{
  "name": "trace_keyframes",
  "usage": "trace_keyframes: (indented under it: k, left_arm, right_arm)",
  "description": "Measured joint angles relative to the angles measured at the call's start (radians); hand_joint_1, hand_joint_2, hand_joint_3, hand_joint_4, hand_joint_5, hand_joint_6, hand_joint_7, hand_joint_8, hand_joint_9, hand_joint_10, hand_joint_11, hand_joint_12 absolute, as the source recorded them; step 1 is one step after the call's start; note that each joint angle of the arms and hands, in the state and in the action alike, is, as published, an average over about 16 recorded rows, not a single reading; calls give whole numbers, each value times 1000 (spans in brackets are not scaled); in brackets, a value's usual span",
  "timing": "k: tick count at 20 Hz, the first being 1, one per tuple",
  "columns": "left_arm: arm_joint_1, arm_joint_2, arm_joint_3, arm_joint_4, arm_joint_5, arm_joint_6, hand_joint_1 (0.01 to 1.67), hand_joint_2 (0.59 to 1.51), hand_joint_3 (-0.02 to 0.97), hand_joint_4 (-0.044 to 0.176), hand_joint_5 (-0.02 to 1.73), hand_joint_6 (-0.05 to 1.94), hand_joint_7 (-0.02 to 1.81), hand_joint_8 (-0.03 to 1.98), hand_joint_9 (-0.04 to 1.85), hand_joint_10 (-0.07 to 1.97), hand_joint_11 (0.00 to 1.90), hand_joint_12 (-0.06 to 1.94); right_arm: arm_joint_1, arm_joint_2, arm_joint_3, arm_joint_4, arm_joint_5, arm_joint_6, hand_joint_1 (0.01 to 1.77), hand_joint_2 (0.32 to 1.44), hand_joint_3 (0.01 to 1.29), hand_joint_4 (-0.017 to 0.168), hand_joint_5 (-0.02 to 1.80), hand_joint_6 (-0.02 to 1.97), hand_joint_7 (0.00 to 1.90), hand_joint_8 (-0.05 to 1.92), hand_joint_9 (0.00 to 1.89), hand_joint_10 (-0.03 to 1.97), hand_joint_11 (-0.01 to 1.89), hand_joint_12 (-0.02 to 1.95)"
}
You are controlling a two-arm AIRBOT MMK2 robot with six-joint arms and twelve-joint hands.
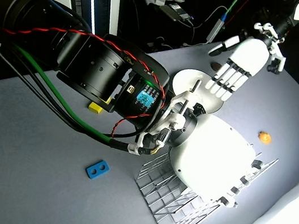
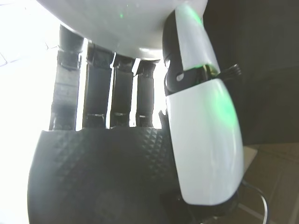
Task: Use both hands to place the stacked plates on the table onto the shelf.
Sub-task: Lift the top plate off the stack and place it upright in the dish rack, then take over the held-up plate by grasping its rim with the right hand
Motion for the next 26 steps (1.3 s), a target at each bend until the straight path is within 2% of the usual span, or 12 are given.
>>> trace_keyframes:
  k: [4,11,19,26]
  left_arm:
    - [6,-7,-13,-5,28,3,23,1100,18,3,112,19,72,-1,29,12,16,-12]
    - [32,-13,-22,-54,122,5,23,1100,18,3,117,11,79,-1,33,12,16,-17]
    - [99,-8,-24,-154,237,-4,22,1101,17,-2,95,-15,71,-4,21,-4,15,-14]
    - [152,5,-36,-212,287,-12,21,1104,18,-6,81,-32,67,-8,14,-23,14,-2]
  right_arm:
    - [-4,0,0,-3,0,1,1128,1124,14,-7,765,1030,946,462,1026,34,516,1142]
    - [-6,0,-4,-8,-2,2,1053,1122,14,-6,734,577,889,37,858,19,381,1047]
    - [13,11,-26,-63,13,3,1005,1090,15,-3,639,53,730,15,685,9,188,1032]
    - [37,45,-114,-286,91,10,993,1089,14,-3,543,15,646,15,606,8,87,1026]
